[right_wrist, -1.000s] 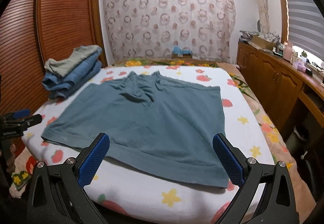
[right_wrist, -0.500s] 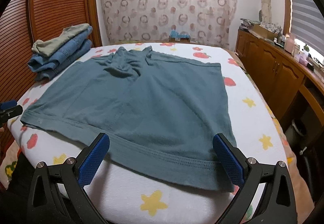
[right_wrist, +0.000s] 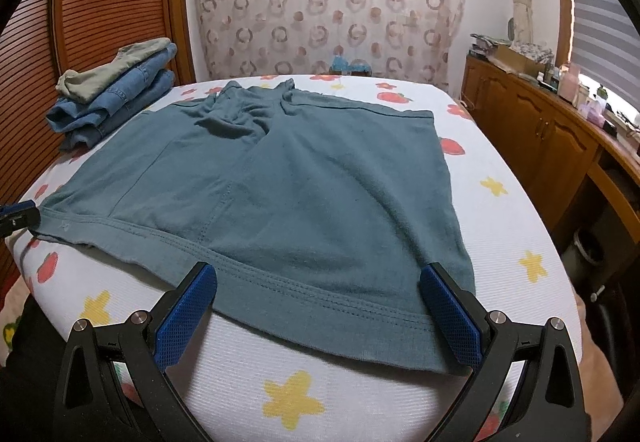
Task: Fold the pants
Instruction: 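Move both grippers down toward the logo hem of the teal shorts, then close the left gripper on the hem corner of the shorts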
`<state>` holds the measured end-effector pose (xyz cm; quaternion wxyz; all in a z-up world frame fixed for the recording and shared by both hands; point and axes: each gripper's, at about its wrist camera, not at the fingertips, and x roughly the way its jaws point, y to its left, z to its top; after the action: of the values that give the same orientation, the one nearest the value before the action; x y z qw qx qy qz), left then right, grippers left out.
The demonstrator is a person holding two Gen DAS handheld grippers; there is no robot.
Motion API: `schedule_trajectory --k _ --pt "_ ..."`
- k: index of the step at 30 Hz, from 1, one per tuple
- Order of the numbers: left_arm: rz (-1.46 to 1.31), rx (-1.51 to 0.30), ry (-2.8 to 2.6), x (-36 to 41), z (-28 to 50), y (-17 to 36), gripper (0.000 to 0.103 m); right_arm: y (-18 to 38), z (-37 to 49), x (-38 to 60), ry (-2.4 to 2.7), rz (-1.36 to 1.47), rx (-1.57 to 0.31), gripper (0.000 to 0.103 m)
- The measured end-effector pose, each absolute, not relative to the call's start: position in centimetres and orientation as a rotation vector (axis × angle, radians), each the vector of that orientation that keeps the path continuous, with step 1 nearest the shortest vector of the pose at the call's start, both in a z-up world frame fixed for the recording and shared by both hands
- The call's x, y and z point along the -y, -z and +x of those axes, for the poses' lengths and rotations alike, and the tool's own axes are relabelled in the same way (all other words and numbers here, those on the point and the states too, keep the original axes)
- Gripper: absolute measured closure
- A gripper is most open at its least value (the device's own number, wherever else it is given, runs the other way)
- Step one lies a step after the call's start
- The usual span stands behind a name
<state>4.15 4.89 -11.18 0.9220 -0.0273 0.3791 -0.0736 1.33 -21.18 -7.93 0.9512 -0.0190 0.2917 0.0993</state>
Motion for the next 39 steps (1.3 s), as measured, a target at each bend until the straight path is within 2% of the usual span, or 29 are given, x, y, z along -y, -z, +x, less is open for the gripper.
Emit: schedule_trajectory --k 11,14,18,21,27,39 --pt "-0.027 -0.808 0.178 -4.5 4.7 11.3 0.061 8.3 1.5 21.8 -0.216 -0.035 -0.582 0.003" --pt "-0.016 -0.812 0.218 -4.0 4.8 11.1 0.082 8.2 2.2 22.2 -0.220 -0.033 -0.581 0.005" --pt "0.037 -0.786 0.249 -2.6 4.4 9.9 0.092 7.9 3.0 22.5 -0.225 -0.027 -0.585 0.009" --pt "0.055 -0.763 0.269 -1.7 4.5 8.6 0.093 7.7 3.2 22.9 -0.237 -0.008 -0.586 0.014" --pt "0.068 -0.716 0.349 0.9 5.3 5.7 0.094 7.3 3.1 23.6 -0.259 0.019 -0.589 0.032" --pt "0.134 -0.641 0.506 8.2 7.3 1.4 0.094 5.9 1.8 25.3 -0.272 0.017 -0.567 0.033"
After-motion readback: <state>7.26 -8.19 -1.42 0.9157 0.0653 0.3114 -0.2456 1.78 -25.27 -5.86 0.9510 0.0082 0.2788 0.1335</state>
